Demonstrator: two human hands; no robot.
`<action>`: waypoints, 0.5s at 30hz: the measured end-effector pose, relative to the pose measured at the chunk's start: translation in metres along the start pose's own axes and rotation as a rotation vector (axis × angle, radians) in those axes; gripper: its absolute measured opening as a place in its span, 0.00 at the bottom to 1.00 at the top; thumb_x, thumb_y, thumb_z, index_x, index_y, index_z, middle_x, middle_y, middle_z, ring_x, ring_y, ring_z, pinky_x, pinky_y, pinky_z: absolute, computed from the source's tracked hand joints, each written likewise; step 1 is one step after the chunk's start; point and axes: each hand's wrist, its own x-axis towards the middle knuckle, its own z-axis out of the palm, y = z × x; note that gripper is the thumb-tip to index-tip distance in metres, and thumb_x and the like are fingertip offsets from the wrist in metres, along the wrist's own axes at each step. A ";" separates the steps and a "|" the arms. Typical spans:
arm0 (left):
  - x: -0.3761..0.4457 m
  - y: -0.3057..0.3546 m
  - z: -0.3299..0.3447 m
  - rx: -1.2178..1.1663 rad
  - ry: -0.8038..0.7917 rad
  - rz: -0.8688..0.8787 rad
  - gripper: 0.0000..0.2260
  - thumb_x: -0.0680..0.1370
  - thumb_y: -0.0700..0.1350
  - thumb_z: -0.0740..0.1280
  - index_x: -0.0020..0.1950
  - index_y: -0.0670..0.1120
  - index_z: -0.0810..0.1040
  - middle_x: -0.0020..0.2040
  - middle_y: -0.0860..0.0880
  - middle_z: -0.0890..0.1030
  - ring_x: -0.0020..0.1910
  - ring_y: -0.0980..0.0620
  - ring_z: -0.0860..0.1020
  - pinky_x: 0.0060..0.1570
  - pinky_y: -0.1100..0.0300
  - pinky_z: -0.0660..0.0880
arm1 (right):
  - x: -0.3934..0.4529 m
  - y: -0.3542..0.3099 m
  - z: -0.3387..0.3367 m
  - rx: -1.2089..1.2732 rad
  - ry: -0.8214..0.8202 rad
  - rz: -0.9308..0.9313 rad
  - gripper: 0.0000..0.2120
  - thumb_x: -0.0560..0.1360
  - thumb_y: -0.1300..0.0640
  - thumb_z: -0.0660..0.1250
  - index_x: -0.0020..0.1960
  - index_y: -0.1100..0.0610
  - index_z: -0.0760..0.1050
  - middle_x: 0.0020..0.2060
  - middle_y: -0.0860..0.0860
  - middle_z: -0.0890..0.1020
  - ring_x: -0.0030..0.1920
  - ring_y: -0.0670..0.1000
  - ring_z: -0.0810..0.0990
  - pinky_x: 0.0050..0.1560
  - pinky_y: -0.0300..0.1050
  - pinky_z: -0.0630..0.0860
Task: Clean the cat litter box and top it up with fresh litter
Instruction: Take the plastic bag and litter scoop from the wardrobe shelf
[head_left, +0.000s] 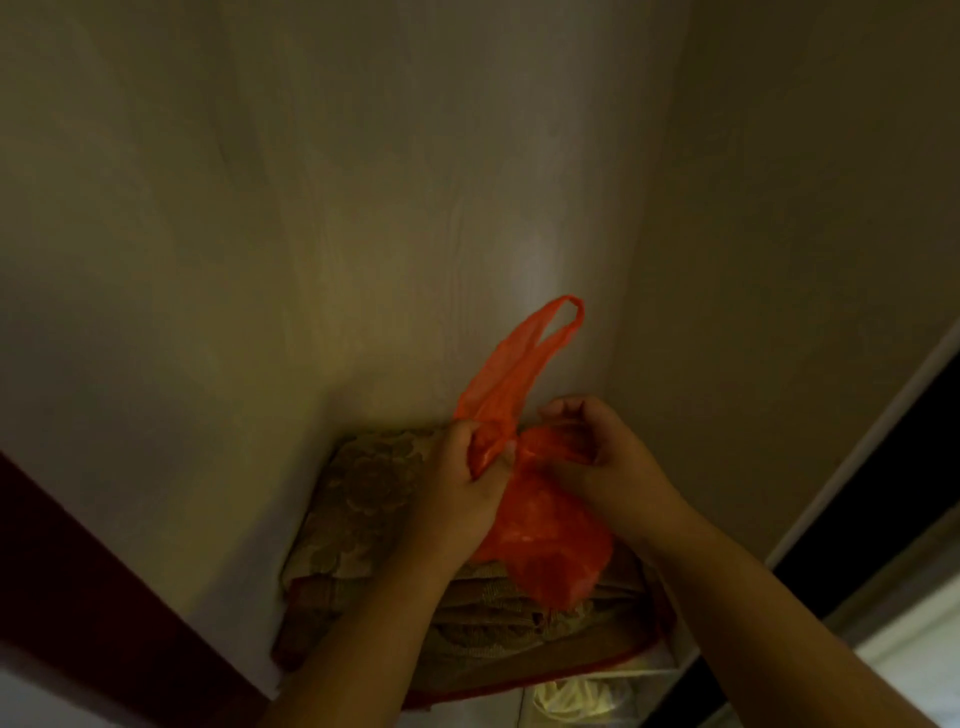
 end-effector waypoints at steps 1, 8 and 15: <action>0.002 -0.002 -0.002 0.002 0.041 -0.003 0.09 0.80 0.54 0.69 0.58 0.55 0.74 0.51 0.56 0.79 0.51 0.57 0.79 0.42 0.68 0.70 | 0.002 0.003 0.000 -0.119 0.003 0.002 0.19 0.74 0.54 0.74 0.61 0.40 0.76 0.57 0.45 0.81 0.56 0.44 0.82 0.56 0.51 0.82; 0.003 -0.001 -0.001 0.048 0.016 0.063 0.29 0.82 0.43 0.63 0.79 0.61 0.60 0.70 0.55 0.73 0.64 0.58 0.76 0.60 0.65 0.72 | -0.007 0.006 0.018 0.247 -0.203 0.259 0.20 0.78 0.54 0.71 0.68 0.40 0.74 0.61 0.44 0.82 0.58 0.46 0.83 0.59 0.53 0.81; -0.001 -0.005 0.003 0.304 -0.065 0.065 0.15 0.83 0.44 0.60 0.68 0.47 0.77 0.79 0.54 0.62 0.73 0.55 0.66 0.65 0.65 0.62 | 0.001 0.016 0.024 0.126 0.114 0.049 0.27 0.72 0.75 0.65 0.56 0.45 0.79 0.53 0.43 0.85 0.57 0.46 0.83 0.57 0.50 0.81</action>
